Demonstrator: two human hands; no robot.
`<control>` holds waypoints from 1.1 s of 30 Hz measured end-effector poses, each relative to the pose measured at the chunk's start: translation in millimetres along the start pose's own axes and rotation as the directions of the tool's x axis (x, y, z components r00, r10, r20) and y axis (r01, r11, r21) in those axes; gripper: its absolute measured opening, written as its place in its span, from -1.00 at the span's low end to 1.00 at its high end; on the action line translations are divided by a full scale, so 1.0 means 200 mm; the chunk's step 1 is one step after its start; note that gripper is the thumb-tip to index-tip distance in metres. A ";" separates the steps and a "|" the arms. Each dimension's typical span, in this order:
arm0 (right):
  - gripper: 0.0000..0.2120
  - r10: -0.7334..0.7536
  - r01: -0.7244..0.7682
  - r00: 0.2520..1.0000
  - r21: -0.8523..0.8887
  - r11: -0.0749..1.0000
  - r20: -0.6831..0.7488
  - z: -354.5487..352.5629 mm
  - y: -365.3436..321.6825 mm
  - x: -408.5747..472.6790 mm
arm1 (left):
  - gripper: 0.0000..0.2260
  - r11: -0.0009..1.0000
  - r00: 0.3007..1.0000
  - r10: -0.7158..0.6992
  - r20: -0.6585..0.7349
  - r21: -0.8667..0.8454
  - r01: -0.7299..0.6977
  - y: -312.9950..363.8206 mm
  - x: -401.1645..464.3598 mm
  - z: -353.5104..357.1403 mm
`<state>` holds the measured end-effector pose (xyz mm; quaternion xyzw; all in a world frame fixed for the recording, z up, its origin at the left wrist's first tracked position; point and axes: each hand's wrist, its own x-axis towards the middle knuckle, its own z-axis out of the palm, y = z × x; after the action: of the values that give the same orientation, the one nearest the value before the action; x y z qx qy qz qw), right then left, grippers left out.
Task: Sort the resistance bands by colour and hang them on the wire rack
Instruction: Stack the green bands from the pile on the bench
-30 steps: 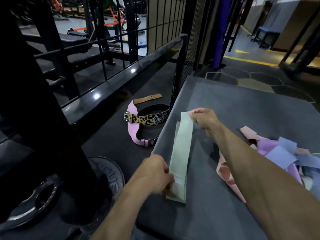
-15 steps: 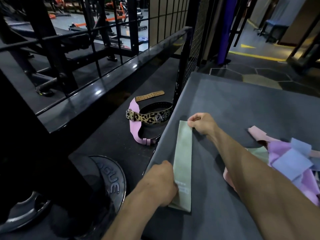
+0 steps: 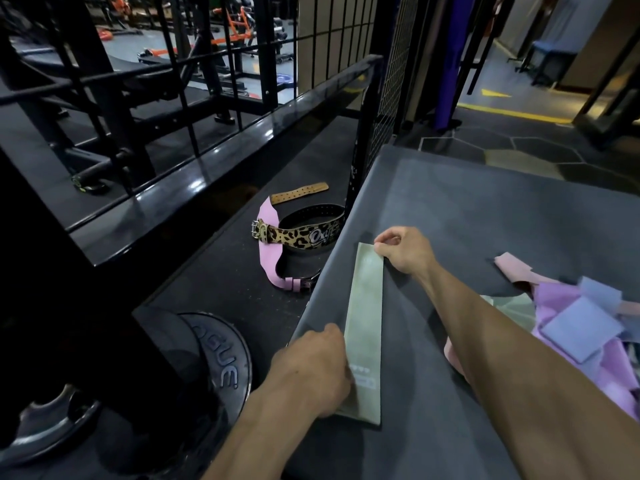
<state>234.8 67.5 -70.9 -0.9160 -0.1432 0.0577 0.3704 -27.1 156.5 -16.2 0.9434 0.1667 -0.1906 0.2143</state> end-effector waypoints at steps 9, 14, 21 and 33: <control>-0.93 -0.017 0.020 0.997 -0.041 0.999 0.073 -0.01 0.02 0.04 | -0.74 0.999 1.000 0.006 0.007 0.033 -0.007 -0.02 0.01 -0.01; -0.90 -0.037 0.044 0.994 -0.065 0.997 0.102 -0.02 0.01 0.03 | -0.74 0.999 1.000 0.007 0.028 0.051 -0.008 -0.01 0.02 -0.01; -0.92 -0.068 0.067 0.997 -0.024 0.997 -0.045 -0.02 -0.05 0.02 | -0.82 0.994 1.000 -0.006 -0.015 0.106 0.007 0.00 0.01 -0.02; -0.82 -0.067 0.072 0.997 -0.470 0.880 0.028 -0.41 0.04 -0.12 | -0.82 0.990 0.984 0.106 -0.146 0.107 -0.091 0.08 -0.03 -0.04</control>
<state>230.2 0.3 -17.8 -0.9724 -0.1876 0.0128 0.1383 -23.0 145.7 -1.0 0.9717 0.1257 -0.1157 0.1630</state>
